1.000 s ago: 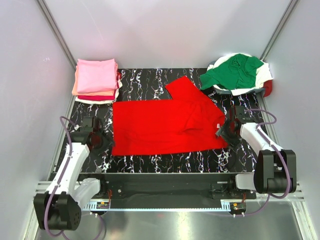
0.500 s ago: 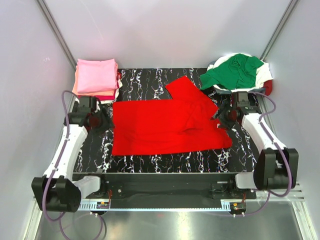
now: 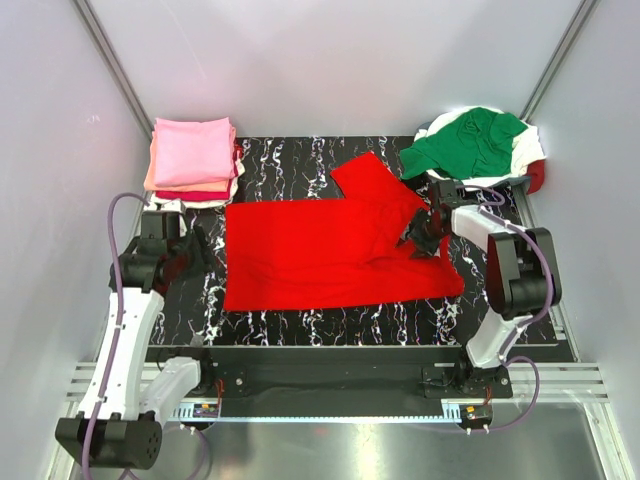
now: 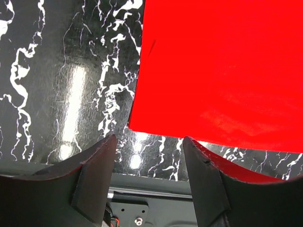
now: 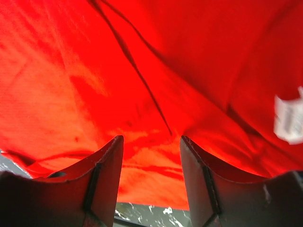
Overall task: Fold and stack the t-shirts
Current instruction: Fold the tshirt
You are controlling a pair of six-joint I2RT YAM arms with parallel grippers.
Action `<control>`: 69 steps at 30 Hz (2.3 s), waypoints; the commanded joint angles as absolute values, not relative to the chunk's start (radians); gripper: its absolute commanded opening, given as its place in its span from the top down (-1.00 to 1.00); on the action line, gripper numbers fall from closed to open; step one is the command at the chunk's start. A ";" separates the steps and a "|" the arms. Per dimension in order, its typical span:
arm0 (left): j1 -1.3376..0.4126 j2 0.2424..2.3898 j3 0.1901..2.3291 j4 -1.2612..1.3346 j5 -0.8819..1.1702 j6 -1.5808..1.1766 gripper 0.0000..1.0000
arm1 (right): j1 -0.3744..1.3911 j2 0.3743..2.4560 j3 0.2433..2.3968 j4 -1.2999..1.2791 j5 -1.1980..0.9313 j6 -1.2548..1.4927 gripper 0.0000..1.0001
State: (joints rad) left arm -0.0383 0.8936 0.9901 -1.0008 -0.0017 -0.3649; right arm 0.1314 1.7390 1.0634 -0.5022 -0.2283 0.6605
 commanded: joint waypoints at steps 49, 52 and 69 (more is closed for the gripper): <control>-0.040 0.880 0.968 -0.953 -0.026 -0.379 -0.29 | 0.209 2.819 2.830 -0.552 0.034 0.414 -0.77; -0.041 0.888 0.936 -0.928 0.024 -0.399 -0.28 | 0.198 2.810 2.742 -0.491 0.058 0.413 -0.78; -0.040 0.907 0.904 -0.914 0.054 -0.425 -0.25 | 0.227 2.896 2.760 -0.571 -0.198 0.505 -0.01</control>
State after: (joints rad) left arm -0.0383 0.9062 0.9062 -0.9627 0.0326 -0.4183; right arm 0.2165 2.8700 2.7579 -0.5514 -0.1429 0.4900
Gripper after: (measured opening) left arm 0.627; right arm 0.543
